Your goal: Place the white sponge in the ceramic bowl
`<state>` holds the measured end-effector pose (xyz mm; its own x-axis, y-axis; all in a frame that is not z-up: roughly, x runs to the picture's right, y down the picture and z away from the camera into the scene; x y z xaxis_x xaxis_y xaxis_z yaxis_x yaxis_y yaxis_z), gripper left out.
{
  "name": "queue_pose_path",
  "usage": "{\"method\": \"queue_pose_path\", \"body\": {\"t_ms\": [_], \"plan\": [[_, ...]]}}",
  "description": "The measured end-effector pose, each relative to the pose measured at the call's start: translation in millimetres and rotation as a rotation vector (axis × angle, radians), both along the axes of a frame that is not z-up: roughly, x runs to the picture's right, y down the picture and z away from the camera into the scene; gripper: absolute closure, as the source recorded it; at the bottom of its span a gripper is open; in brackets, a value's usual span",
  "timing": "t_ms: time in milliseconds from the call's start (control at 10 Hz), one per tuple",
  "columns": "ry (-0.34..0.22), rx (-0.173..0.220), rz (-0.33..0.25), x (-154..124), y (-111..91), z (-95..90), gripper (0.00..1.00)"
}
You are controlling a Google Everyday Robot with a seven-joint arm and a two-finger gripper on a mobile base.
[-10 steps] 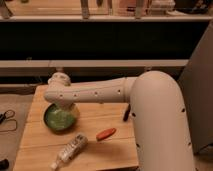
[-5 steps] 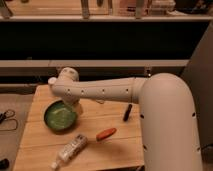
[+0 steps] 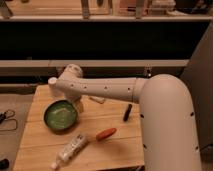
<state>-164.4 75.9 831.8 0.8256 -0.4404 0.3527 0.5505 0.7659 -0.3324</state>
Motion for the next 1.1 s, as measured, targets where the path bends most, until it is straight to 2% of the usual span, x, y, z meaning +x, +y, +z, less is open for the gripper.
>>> {"method": "queue_pose_path", "body": {"t_ms": [300, 500, 800, 1100], "plan": [[0.019, -0.004, 0.046, 2.6, -8.6, 19.9, 0.2], [0.034, 0.007, 0.067, 6.3, -17.5, 30.8, 0.2], [0.084, 0.03, 0.087, 14.4, -29.0, 43.3, 0.2], [0.132, 0.031, 0.127, 29.6, -32.4, 55.0, 0.2]]}}
